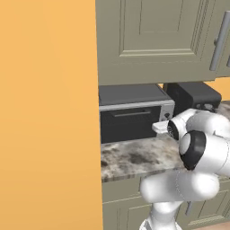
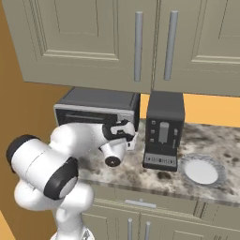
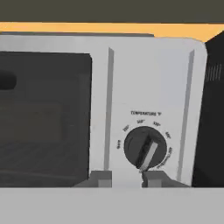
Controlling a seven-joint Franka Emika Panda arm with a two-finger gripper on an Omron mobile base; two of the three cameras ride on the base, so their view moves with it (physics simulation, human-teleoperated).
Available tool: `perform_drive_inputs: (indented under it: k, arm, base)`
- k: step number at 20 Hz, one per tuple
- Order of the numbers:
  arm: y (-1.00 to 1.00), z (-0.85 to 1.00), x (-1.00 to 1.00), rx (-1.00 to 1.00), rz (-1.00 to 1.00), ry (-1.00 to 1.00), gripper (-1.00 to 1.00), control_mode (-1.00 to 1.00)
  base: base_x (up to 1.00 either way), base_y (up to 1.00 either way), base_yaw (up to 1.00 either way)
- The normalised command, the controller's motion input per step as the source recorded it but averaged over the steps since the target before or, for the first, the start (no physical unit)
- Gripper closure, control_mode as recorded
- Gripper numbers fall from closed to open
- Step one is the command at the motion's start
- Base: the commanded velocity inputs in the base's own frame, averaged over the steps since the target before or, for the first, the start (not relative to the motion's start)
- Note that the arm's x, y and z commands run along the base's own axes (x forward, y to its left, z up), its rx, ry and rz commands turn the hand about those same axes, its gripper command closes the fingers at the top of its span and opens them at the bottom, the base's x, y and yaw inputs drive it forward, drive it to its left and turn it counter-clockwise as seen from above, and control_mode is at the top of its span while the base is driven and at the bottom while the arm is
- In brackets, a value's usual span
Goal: Pull the toaster oven rack outwards. Pick up the baguette from the plate and place it on the toaster oven rack. Close the toaster oven door fully and set the temperature to the lowest setting.
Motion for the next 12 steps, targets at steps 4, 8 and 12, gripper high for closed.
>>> perform_drive_inputs:
  k: [4, 8, 12]
  arm:
    - [0.09, 0.00, 0.42, -0.37, -0.03, -0.50, 1.00, -1.00]
    - [0.02, 0.00, 0.32, -0.41, 0.00, -0.57, 1.00, -1.00]
    - [0.00, -0.02, 0.13, -0.45, 0.00, -0.64, 1.00, -1.00]
  base:
    - [0.00, 0.00, 0.00]
    - [0.00, 0.00, 0.00]
    - [0.00, 0.00, 0.00]
